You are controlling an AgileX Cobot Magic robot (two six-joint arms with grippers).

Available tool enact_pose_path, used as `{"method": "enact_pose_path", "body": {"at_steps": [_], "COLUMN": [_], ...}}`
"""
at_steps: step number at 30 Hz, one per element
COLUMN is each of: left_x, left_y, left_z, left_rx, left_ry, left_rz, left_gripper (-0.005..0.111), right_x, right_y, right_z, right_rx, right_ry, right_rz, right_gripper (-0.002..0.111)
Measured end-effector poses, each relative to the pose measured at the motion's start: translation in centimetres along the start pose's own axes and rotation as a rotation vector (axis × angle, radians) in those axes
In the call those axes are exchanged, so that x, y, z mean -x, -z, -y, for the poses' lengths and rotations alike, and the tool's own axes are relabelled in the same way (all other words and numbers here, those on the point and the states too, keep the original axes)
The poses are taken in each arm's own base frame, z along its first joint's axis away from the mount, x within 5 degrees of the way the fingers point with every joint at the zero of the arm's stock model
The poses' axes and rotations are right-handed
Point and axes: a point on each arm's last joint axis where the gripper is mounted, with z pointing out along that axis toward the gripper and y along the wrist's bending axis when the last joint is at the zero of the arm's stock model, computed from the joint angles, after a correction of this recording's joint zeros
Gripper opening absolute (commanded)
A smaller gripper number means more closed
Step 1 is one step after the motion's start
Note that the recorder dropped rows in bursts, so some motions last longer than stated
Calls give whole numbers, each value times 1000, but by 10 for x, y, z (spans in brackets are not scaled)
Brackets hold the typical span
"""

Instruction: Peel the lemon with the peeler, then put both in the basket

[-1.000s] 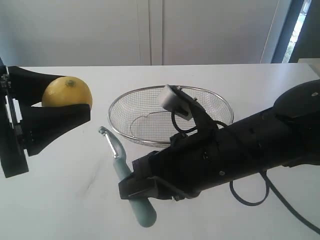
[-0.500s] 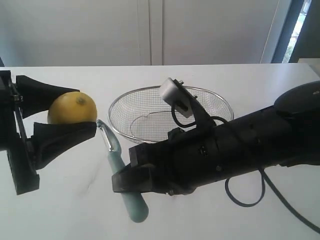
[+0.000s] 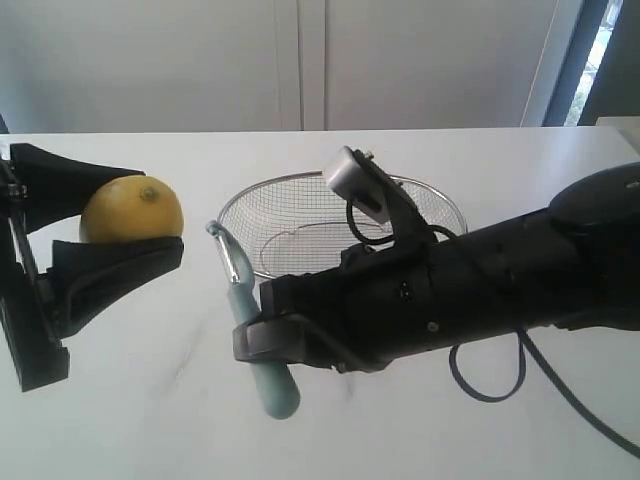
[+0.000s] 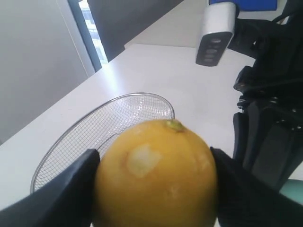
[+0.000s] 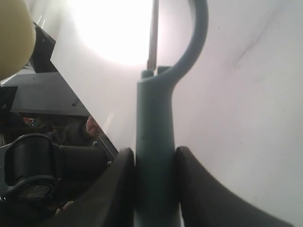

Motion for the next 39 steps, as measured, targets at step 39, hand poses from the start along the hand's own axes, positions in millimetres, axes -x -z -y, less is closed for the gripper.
{"method": "enact_pose_path", "body": {"at_steps": [39], "left_x": [-9], "left_y": [-14], "left_z": [-1], "left_rx": [-63], "left_ry": [-37], "left_rz": [-16], "left_gripper": [0], "right_x": [-3], "right_y": [-11], "right_z": [-10], "right_rx": [-19], "right_ry": [-6], "right_rz": [46], "right_gripper": [0]}}
